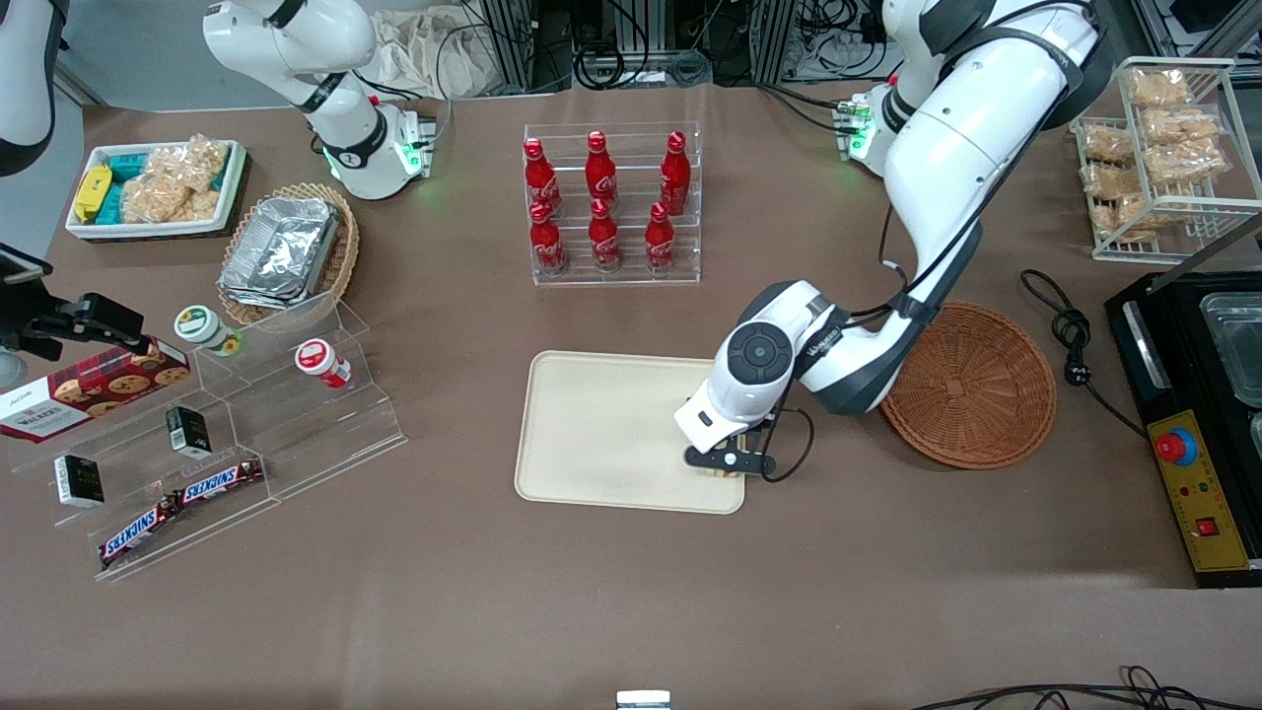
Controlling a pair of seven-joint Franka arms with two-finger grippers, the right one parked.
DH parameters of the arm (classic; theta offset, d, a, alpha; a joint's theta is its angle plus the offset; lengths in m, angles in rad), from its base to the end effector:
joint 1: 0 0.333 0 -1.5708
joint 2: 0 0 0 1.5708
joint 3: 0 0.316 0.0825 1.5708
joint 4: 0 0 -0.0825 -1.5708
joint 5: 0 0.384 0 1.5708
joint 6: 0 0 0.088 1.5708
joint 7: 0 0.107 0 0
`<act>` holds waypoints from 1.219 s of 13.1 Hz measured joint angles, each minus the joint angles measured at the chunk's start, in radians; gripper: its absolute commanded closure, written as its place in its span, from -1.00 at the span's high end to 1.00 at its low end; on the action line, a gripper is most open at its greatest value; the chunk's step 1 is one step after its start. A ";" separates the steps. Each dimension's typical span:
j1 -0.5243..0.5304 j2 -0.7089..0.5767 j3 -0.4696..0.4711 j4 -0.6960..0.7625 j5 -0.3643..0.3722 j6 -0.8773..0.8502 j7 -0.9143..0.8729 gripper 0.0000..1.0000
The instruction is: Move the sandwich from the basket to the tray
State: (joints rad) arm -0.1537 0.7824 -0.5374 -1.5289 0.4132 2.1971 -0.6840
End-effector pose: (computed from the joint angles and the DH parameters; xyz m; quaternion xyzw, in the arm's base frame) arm 0.5904 -0.3890 0.2410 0.9980 -0.0599 -0.0074 0.0175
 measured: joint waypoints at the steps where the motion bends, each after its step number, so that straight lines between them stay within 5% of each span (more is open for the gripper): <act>1: 0.000 0.000 0.000 0.005 0.000 -0.001 -0.011 0.98; 10: 0.041 -0.199 0.002 0.058 -0.047 -0.227 -0.018 0.97; 13: 0.130 -0.281 0.004 0.059 -0.141 -0.377 0.182 0.97; 16: 0.223 -0.371 0.009 0.059 -0.158 -0.559 0.401 0.97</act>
State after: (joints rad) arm 0.0697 0.4112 -0.5289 -1.4698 0.2551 1.6376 -0.2832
